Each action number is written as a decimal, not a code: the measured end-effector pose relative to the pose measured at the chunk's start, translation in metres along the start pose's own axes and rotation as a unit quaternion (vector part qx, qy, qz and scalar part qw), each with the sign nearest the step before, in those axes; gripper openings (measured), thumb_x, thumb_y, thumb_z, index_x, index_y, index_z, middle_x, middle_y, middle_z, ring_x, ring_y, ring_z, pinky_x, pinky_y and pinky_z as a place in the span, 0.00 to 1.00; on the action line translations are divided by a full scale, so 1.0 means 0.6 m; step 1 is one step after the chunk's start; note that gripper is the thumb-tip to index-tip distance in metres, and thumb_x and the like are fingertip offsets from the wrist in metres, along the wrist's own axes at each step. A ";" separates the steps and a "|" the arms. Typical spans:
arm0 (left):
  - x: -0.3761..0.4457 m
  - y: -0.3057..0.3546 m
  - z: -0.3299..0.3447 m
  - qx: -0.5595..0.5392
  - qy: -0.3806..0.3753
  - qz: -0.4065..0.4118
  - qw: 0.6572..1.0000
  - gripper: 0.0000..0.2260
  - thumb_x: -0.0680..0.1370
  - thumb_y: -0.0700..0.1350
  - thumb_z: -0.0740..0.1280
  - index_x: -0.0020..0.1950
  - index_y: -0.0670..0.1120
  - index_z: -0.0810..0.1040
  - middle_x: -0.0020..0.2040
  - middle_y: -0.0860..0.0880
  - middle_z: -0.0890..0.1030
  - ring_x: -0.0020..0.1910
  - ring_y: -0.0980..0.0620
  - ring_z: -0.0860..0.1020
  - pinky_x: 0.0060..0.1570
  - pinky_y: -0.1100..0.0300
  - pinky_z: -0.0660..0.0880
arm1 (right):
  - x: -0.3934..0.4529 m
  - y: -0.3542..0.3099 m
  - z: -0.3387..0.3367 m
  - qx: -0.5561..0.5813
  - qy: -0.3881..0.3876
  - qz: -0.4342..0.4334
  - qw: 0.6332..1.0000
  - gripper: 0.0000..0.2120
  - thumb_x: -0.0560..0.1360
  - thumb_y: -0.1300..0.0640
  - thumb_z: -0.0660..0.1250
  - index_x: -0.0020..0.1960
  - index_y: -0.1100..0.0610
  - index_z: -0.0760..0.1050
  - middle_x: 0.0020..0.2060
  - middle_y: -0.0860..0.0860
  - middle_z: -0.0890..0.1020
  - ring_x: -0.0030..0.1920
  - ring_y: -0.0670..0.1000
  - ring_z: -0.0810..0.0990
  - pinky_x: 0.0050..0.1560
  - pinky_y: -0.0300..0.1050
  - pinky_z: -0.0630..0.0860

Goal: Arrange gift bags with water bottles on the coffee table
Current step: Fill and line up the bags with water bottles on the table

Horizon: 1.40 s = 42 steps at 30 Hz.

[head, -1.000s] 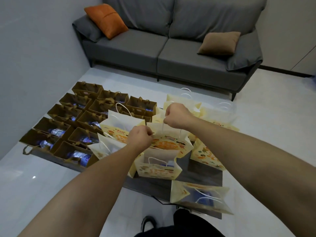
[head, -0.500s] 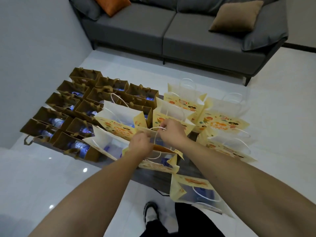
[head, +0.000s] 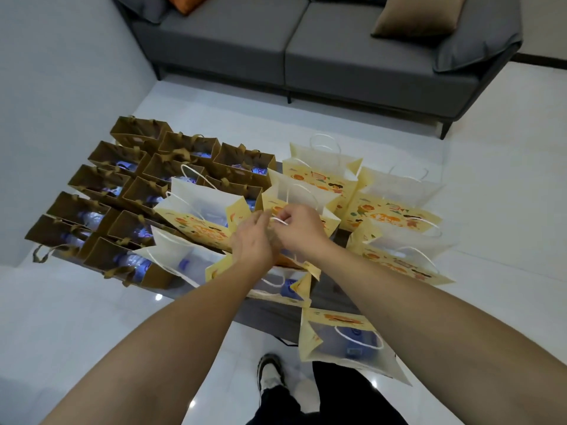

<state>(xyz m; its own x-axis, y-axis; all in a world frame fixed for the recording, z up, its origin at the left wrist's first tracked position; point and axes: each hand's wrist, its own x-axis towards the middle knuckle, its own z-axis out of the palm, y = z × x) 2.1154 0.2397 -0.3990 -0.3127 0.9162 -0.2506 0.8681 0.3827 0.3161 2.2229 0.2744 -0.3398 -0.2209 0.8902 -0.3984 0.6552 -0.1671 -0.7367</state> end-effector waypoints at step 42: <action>0.058 0.013 -0.021 -0.262 -0.115 -0.024 0.958 0.20 0.83 0.61 0.59 0.51 0.49 0.84 0.42 0.52 0.83 0.46 0.51 0.79 0.49 0.51 0.76 | -0.080 0.178 0.093 0.018 0.125 0.226 0.966 0.18 0.76 0.68 0.62 0.59 0.57 0.85 0.48 0.52 0.88 0.55 0.53 0.83 0.63 0.42 0.75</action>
<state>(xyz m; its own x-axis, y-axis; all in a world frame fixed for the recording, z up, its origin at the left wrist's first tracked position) 2.1065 0.2764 -0.3937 -0.2007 0.8690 -0.4524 0.5235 0.4854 0.7002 2.2630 0.1903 -0.4300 0.2662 0.7967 -0.5426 0.6169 -0.5734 -0.5392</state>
